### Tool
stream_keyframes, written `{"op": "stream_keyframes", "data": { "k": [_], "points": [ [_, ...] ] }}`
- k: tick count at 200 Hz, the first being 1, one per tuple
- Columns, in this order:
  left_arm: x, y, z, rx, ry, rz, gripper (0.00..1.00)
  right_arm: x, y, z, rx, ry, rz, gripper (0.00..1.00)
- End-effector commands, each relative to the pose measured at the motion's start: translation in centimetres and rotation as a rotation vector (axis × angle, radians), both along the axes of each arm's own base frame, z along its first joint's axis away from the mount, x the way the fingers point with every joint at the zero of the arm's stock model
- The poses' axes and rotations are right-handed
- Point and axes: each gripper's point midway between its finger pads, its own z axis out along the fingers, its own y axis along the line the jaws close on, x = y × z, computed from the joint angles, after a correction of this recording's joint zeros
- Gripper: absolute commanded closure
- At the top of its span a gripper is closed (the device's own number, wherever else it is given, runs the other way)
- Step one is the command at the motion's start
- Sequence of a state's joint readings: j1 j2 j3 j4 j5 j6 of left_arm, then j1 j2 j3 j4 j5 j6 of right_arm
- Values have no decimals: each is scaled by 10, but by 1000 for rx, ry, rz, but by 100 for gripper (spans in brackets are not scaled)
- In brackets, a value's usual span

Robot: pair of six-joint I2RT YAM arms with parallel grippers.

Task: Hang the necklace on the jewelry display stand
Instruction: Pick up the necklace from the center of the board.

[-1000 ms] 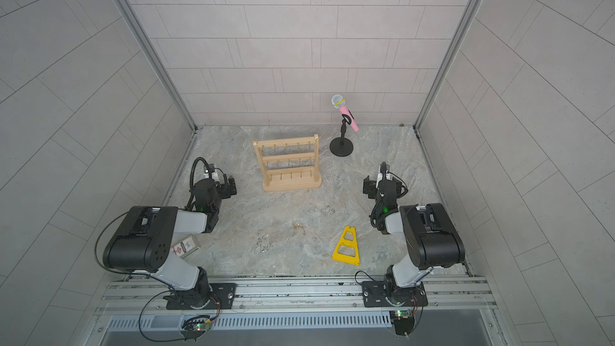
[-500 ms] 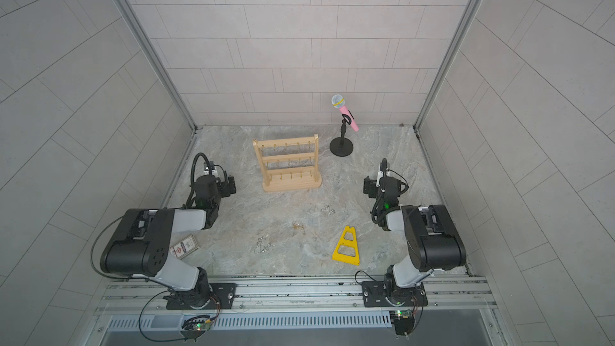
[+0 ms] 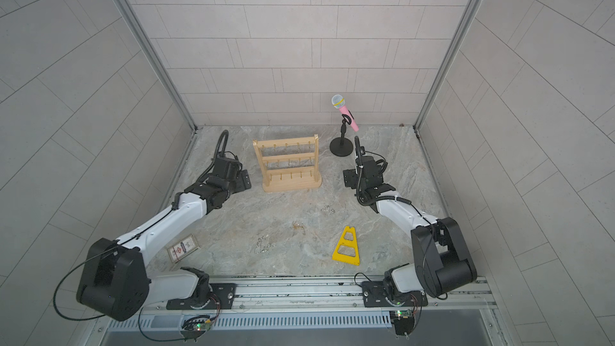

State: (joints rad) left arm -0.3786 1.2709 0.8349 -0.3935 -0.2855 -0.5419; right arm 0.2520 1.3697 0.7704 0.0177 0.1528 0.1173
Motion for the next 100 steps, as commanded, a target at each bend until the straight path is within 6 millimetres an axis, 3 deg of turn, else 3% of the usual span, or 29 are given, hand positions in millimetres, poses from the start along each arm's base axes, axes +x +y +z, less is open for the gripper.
{"op": "stream_keyframes", "data": {
  "k": [1, 50, 100],
  "points": [
    [-69, 2, -28, 2, 195, 37, 6, -28, -5, 2, -18, 82, -40, 4],
    [-138, -38, -62, -26, 306, -107, 18, -58, 17, 8, 80, 137, -27, 11],
    [-162, -59, -87, -36, 360, -178, 35, -83, 49, 14, 169, 144, 53, 17]
  ]
}}
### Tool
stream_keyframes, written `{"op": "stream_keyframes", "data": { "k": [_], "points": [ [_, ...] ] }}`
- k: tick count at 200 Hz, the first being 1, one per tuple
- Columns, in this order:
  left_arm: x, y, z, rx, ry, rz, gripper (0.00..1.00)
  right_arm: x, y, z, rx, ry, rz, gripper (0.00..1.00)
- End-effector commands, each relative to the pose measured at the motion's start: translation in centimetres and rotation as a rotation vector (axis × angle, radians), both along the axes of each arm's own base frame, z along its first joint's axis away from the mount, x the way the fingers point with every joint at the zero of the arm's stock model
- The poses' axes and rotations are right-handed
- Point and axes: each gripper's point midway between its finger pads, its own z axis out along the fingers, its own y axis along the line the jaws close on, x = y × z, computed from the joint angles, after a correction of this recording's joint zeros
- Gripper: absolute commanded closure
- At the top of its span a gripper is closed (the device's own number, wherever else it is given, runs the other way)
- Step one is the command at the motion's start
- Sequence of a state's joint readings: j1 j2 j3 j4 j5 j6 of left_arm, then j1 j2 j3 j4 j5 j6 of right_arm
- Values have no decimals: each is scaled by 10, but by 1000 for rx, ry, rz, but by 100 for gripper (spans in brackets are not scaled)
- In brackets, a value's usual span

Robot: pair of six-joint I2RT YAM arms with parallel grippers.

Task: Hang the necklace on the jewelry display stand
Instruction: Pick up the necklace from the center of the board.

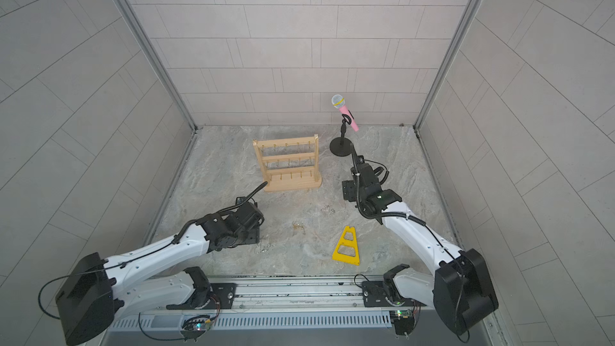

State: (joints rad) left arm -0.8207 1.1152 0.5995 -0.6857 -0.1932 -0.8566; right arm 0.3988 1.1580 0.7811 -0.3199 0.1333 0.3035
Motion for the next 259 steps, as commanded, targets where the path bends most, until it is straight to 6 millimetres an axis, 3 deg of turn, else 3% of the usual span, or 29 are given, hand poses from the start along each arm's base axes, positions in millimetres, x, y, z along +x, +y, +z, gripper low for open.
{"op": "stream_keyframes", "data": {
  "k": [1, 45, 131, 185, 259],
  "points": [
    [-10, -2, -9, -5, 16, 32, 35, -18, 12, -2, 51, 33, 11, 17],
    [-6, -26, -18, -31, 28, -24, 45, -17, 26, -3, 45, 39, 44, 20],
    [-8, -37, -36, -6, 58, -62, 54, -17, 36, 1, 60, 32, 71, 22],
    [-7, -26, -43, 80, 53, -88, 61, -19, 38, 5, 67, 23, 79, 23],
    [-2, -29, -50, 145, 75, -149, 65, -21, 37, 11, 59, 19, 90, 24]
  ]
}}
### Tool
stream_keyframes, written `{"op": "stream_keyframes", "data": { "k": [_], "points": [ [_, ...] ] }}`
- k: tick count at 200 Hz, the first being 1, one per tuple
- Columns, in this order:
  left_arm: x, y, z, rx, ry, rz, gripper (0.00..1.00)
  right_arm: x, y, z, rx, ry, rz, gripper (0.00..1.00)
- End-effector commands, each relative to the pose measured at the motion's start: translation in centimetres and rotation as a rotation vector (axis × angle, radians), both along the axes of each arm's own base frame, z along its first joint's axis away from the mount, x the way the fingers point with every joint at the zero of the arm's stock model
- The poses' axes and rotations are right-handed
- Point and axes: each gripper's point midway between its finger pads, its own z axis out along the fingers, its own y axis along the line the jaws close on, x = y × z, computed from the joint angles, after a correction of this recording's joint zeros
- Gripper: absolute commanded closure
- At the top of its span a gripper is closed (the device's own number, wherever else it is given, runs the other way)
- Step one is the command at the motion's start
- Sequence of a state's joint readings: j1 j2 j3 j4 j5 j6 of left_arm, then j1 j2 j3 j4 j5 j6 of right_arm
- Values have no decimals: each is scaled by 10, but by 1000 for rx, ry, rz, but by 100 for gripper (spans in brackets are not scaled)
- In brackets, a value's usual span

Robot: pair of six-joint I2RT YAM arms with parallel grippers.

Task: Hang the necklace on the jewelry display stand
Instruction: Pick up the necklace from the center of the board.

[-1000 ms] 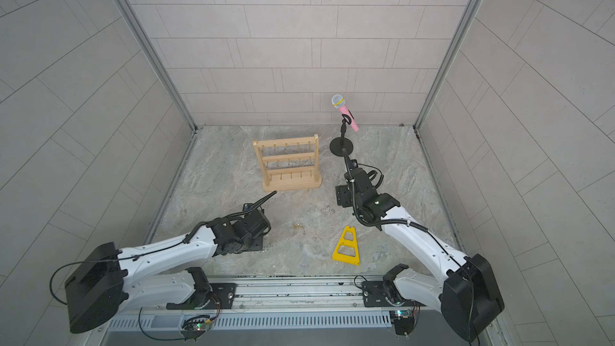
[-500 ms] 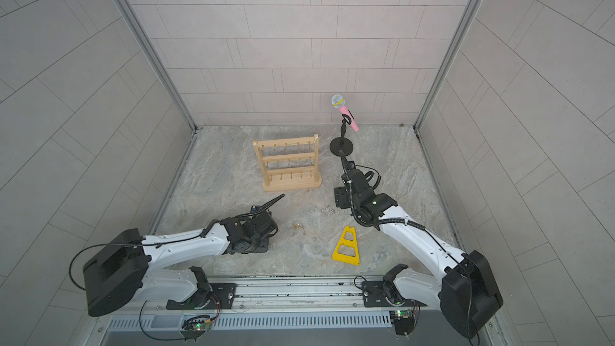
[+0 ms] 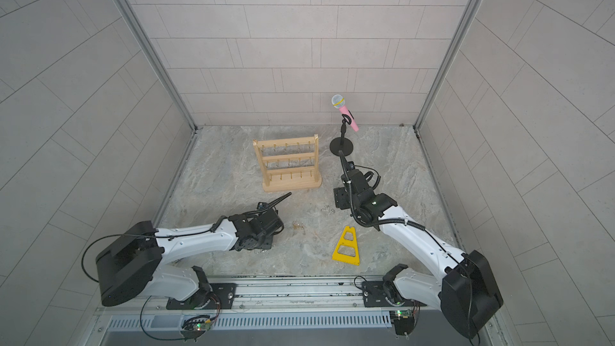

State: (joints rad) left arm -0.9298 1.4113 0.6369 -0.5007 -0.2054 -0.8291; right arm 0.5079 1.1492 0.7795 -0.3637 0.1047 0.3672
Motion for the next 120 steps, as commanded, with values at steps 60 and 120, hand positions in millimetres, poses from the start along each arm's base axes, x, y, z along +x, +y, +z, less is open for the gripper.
{"op": "stream_keyframes", "data": {
  "k": [60, 120],
  "points": [
    [-10, 27, -8, 125, 33, 11, 79, 2, 4, 21, 15, -35, 17, 25],
    [-3, 17, 2, 96, 12, 5, 90, -2, 7, 23, 22, -33, 36, 25]
  ]
}}
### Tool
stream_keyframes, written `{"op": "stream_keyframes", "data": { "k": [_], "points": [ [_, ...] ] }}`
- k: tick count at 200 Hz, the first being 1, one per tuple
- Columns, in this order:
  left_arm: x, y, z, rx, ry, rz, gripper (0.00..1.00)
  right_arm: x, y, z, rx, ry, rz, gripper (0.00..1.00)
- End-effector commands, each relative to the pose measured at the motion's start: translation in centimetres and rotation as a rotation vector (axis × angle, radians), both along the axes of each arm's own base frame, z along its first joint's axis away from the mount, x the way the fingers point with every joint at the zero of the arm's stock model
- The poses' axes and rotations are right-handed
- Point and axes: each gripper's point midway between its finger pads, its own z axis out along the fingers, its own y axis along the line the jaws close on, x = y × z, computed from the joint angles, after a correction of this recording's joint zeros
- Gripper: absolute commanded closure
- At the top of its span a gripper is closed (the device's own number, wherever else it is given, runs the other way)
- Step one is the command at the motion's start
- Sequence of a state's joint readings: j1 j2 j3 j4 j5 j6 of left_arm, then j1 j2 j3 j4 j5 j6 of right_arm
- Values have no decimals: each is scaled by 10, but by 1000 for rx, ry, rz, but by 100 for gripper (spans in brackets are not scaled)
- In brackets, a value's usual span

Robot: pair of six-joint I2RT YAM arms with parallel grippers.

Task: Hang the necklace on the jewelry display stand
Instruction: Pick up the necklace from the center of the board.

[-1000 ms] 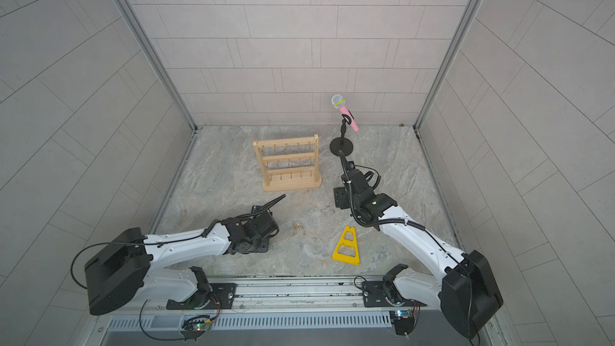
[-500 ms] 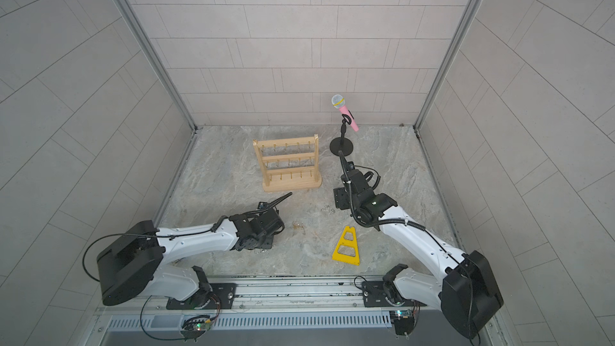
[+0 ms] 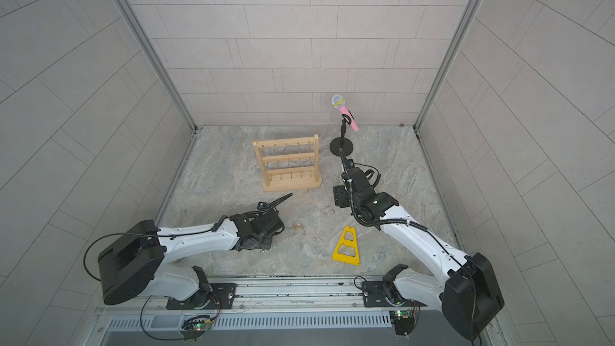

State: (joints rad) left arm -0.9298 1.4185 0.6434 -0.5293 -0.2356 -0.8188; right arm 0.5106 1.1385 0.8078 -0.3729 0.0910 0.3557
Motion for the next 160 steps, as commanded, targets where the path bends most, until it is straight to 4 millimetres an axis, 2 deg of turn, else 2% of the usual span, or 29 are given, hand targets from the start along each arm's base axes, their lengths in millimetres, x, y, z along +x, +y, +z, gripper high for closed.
{"op": "stream_keyframes", "data": {
  "k": [1, 47, 80, 141, 160],
  "points": [
    [-4, 10, 2, 51, 16, 9, 90, -4, 2, 10, 7, -10, 16, 25],
    [1, 7, 9, 40, 2, 6, 92, -9, 9, 11, 7, -13, 43, 25],
    [7, 6, 28, 14, -50, 17, 94, -13, 19, 12, 8, -15, 75, 25],
    [12, 14, 63, -16, -127, 36, 97, -28, 55, 12, 60, -18, 222, 27],
    [14, 15, 77, -33, -153, 39, 98, -36, 76, 12, 116, -23, 310, 28]
  ]
}}
